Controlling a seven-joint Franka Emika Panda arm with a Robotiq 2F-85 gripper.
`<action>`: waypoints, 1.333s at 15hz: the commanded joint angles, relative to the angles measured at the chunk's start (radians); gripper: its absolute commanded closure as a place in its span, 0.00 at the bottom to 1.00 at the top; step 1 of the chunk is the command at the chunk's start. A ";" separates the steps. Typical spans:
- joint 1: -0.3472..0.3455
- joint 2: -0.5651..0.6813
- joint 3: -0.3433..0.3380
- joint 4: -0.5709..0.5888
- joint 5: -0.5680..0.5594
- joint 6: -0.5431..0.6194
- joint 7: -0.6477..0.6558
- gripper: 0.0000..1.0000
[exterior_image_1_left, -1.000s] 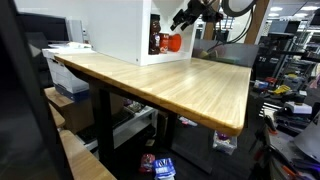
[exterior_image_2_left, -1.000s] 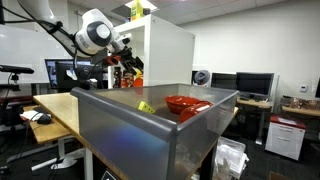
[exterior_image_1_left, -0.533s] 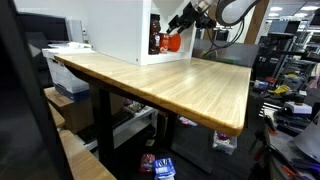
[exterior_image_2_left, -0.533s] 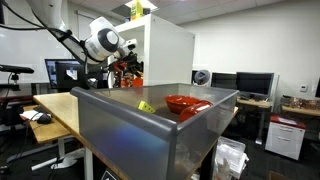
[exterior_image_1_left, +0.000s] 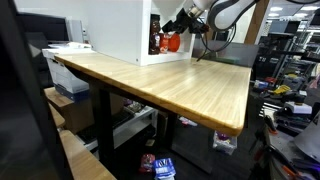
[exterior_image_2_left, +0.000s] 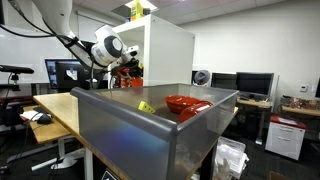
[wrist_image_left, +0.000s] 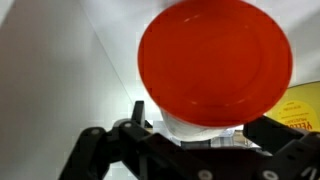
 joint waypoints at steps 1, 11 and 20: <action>0.003 0.030 0.018 -0.004 0.045 -0.030 -0.002 0.00; 0.008 0.001 0.015 0.014 0.053 -0.156 0.022 0.46; 0.008 -0.068 0.020 0.002 0.103 -0.285 -0.003 0.94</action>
